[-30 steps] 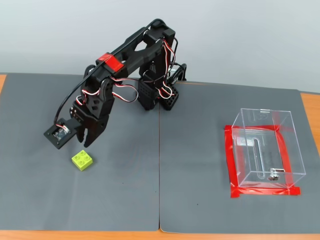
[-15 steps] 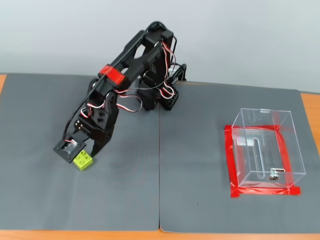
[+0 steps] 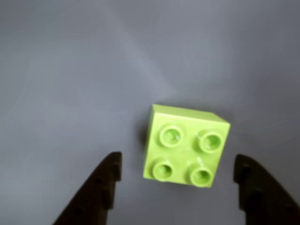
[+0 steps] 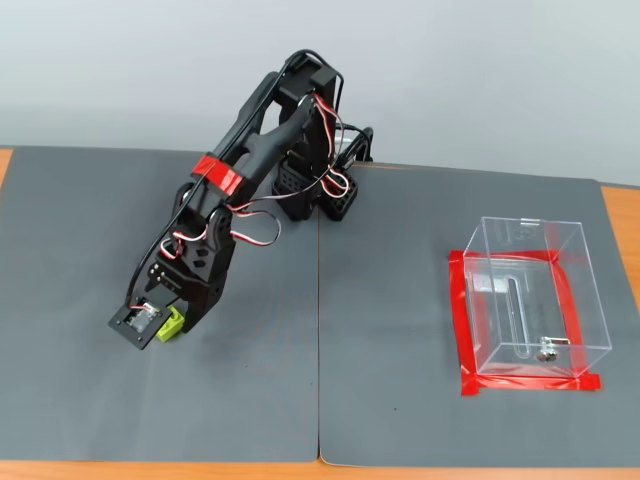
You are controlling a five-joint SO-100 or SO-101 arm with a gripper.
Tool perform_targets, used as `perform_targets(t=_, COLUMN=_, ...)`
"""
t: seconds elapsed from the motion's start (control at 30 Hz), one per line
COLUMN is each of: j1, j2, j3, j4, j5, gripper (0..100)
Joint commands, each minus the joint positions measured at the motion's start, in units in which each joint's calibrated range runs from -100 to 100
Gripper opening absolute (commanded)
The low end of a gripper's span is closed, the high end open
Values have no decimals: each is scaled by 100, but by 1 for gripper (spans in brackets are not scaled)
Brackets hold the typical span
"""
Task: Pick the green lego block and place it into the transparent box
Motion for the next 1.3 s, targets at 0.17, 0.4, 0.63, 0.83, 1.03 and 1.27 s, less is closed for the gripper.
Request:
perform_targets(t=0.17, j1=132, j2=334, j3=-312, j4=-187, j5=29, gripper=27)
perform_targets(t=0.4, j1=132, j2=453, j3=-439, j4=-170, j5=34, gripper=27)
perform_targets(t=0.63, j1=132, j2=470, j3=-439, j4=-170, j5=45, gripper=20)
perform_targets(t=0.83, j1=125, j2=470, j3=-430, j4=-187, j5=196, gripper=10)
perform_targets(t=1.03, j1=162, j2=377, j3=-430, j4=-231, j5=196, gripper=8)
perform_targets(t=1.27, j1=244, j2=-56, j3=-448, j4=-179, j5=159, gripper=9)
